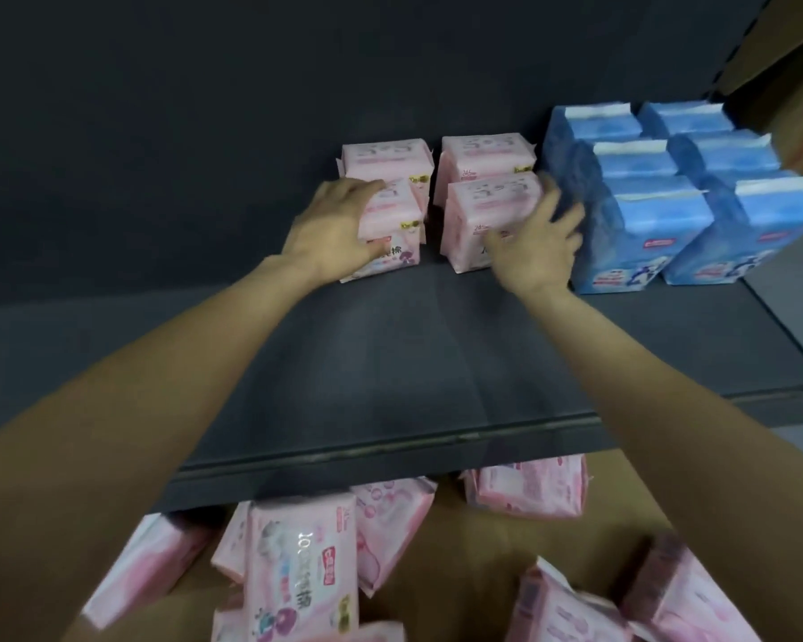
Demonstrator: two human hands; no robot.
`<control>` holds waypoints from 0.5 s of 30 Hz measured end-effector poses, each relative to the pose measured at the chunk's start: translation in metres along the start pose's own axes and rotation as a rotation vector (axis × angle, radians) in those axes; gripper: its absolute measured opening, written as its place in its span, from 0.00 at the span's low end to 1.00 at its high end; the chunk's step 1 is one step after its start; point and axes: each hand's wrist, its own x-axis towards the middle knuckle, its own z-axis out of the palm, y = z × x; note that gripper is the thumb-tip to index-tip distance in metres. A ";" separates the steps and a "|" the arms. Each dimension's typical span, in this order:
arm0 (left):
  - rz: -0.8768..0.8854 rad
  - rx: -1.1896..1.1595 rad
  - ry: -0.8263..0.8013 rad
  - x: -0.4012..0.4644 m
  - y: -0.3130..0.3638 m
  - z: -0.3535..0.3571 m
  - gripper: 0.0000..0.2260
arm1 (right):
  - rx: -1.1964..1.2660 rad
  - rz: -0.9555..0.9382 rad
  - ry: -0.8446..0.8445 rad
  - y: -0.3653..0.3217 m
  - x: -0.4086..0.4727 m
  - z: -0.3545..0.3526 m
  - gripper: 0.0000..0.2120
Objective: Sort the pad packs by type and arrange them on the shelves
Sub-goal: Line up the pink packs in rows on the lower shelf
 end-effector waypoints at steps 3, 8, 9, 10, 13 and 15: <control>-0.004 -0.049 0.059 0.012 -0.002 0.007 0.33 | -0.365 -0.424 0.097 0.007 0.001 0.007 0.32; 0.051 -0.082 0.094 0.015 0.000 0.016 0.33 | -0.451 -0.441 0.068 0.010 0.023 0.015 0.27; 0.059 -0.070 0.087 0.015 0.001 0.017 0.34 | -0.440 -0.425 0.078 0.009 0.024 0.017 0.26; 0.065 -0.048 0.074 0.015 0.001 0.018 0.35 | -0.446 -0.429 0.096 0.009 0.025 0.020 0.26; 0.053 0.027 0.034 0.019 0.001 0.017 0.35 | -0.485 -0.460 0.138 0.005 0.025 0.027 0.25; 0.033 0.084 -0.010 0.021 0.002 0.015 0.35 | -0.492 -0.453 0.147 0.003 0.025 0.029 0.25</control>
